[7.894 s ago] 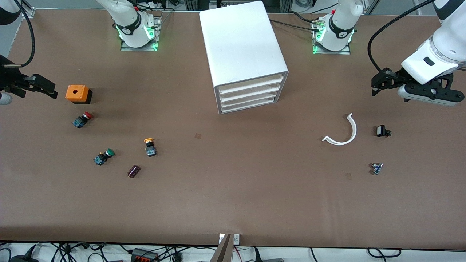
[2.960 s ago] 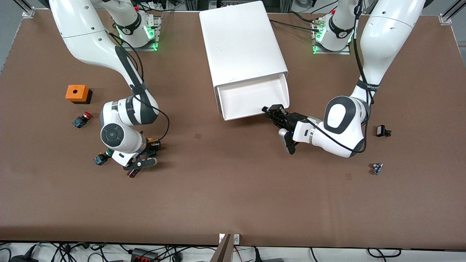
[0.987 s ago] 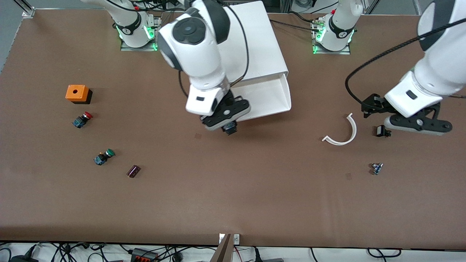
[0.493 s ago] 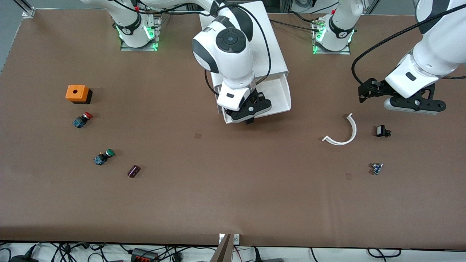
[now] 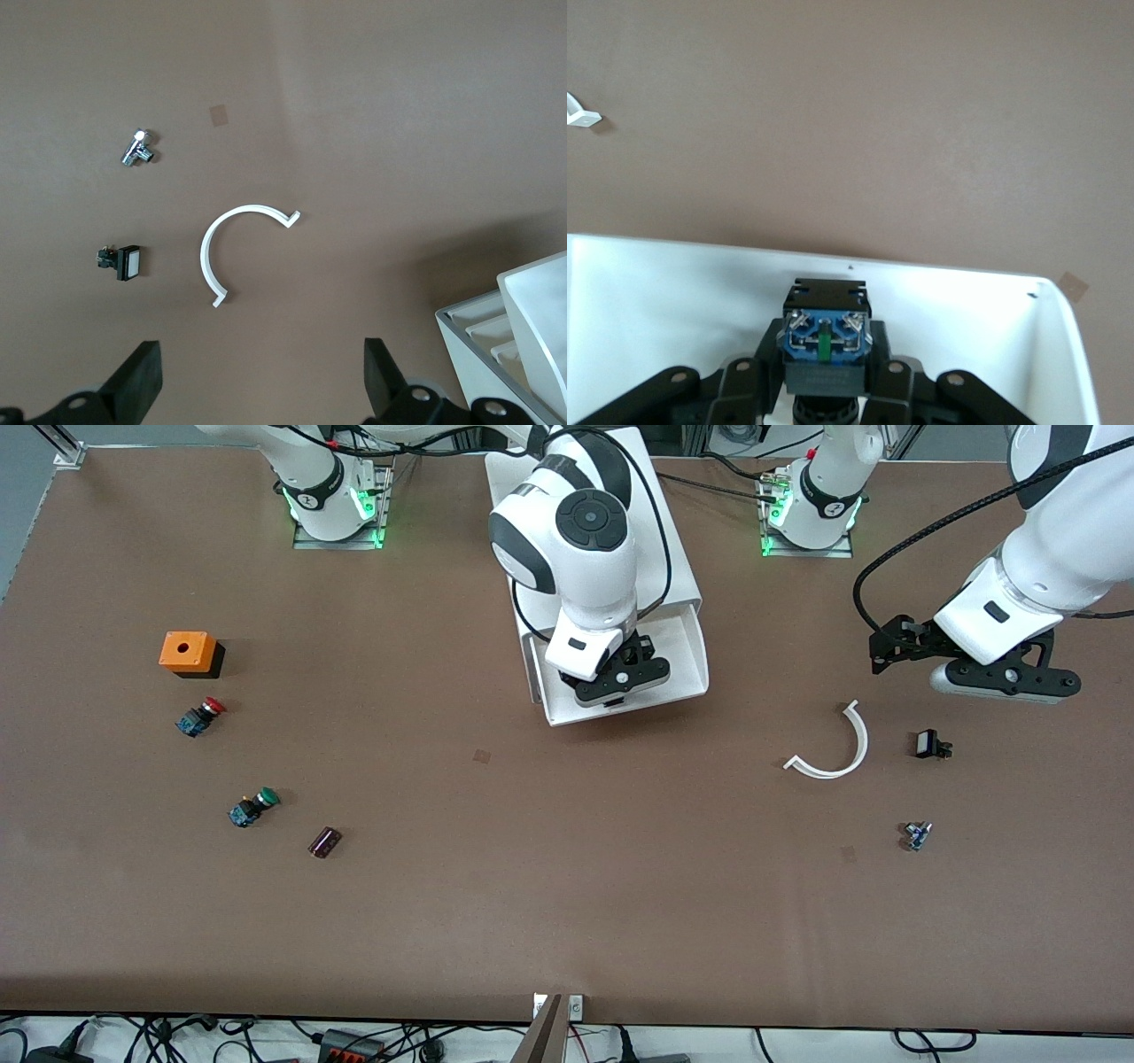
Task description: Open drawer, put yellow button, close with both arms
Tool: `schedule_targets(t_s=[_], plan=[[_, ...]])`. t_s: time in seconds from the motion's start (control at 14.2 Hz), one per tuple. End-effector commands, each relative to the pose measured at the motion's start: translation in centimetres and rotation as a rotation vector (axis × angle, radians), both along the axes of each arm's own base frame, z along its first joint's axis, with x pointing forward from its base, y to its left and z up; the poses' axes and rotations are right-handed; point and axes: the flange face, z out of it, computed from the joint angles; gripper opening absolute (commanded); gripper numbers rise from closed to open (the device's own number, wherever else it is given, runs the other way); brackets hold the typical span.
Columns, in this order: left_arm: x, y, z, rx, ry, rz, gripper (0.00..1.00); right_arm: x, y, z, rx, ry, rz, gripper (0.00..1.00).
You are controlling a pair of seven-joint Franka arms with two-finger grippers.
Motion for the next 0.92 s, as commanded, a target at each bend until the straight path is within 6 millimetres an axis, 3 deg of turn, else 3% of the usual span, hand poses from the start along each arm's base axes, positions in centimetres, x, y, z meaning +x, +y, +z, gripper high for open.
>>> schedule_targets(t_s=[0.0, 0.85], plan=[[-0.6, -0.3, 0.7, -0.008, -0.005, 0.007, 1.00, -1.1, 0.8, 0.8, 0.005, 0.021, -0.011, 0.00], [-0.6, -0.6, 0.8, -0.008, -0.007, 0.002, 1.00, -3.0, 2.2, -0.2, -0.017, 0.048, -0.062, 0.00]])
